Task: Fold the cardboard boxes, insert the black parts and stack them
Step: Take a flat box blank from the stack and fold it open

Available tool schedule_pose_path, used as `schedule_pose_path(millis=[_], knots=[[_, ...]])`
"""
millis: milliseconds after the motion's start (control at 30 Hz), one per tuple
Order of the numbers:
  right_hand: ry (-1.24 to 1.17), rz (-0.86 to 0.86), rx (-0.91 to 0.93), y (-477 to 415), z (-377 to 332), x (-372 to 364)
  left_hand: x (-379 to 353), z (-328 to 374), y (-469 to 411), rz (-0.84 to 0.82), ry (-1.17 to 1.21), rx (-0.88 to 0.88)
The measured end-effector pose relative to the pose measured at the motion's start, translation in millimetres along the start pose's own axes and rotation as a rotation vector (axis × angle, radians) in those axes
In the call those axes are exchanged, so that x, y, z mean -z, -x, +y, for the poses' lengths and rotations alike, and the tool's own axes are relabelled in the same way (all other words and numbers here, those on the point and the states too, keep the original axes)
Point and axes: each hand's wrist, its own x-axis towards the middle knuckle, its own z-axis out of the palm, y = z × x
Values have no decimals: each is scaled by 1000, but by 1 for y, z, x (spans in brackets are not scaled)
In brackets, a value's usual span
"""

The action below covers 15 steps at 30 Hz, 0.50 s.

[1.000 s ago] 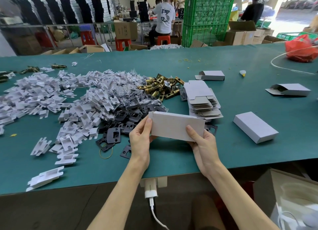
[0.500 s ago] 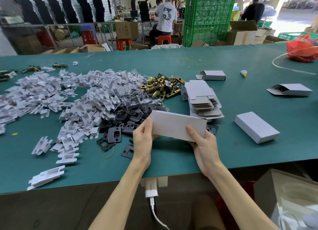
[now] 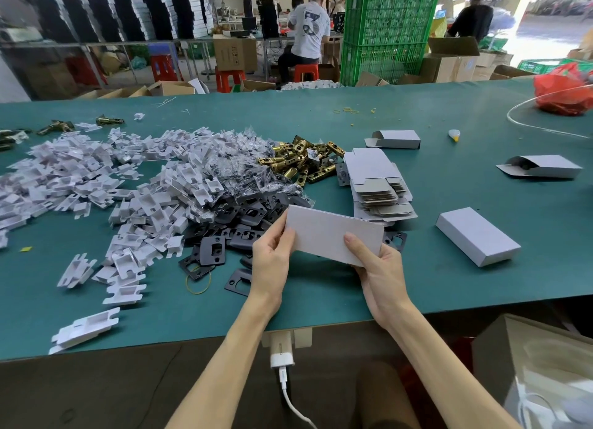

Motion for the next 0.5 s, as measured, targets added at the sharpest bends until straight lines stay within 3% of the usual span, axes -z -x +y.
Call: schedule_pose_path(millis=[300,400,500], knots=[[96,-15,18,1,1,-3,1,-2,0,-13,-75,-24],[132,-47,48,1,0,-5,1,-1,0,100,-79,-29],[-42,-27,42,-2,-3,-1,3,-2,-2,251,-31,56]])
